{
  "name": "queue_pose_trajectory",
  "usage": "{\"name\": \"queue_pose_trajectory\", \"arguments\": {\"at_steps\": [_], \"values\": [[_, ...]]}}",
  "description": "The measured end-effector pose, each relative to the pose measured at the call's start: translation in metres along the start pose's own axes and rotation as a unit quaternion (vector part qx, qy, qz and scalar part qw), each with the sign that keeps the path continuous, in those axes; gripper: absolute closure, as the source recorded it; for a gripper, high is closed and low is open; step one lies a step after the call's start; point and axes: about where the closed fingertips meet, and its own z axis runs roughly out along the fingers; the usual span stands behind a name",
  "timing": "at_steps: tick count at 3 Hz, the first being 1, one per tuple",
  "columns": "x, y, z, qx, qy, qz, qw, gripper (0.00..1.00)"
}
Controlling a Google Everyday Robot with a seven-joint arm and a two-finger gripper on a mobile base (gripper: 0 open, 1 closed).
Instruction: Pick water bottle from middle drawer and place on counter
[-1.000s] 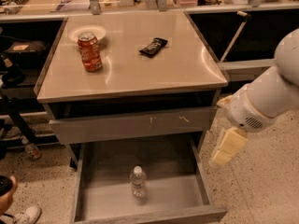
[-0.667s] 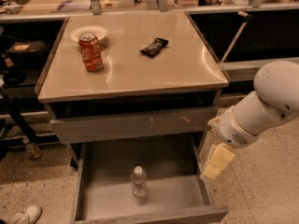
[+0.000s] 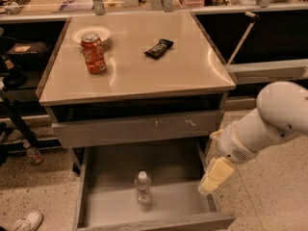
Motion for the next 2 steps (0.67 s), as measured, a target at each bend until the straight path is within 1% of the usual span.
{"name": "queue_pose_trajectory", "arguments": {"at_steps": [1,2], "values": [[-0.007,0.004,0.059,-0.021,-0.06,0.023,0.9977,0.0],[-0.016,0.0,0.109,-0.041,-0.114,0.038,0.9919,0.0]]}}
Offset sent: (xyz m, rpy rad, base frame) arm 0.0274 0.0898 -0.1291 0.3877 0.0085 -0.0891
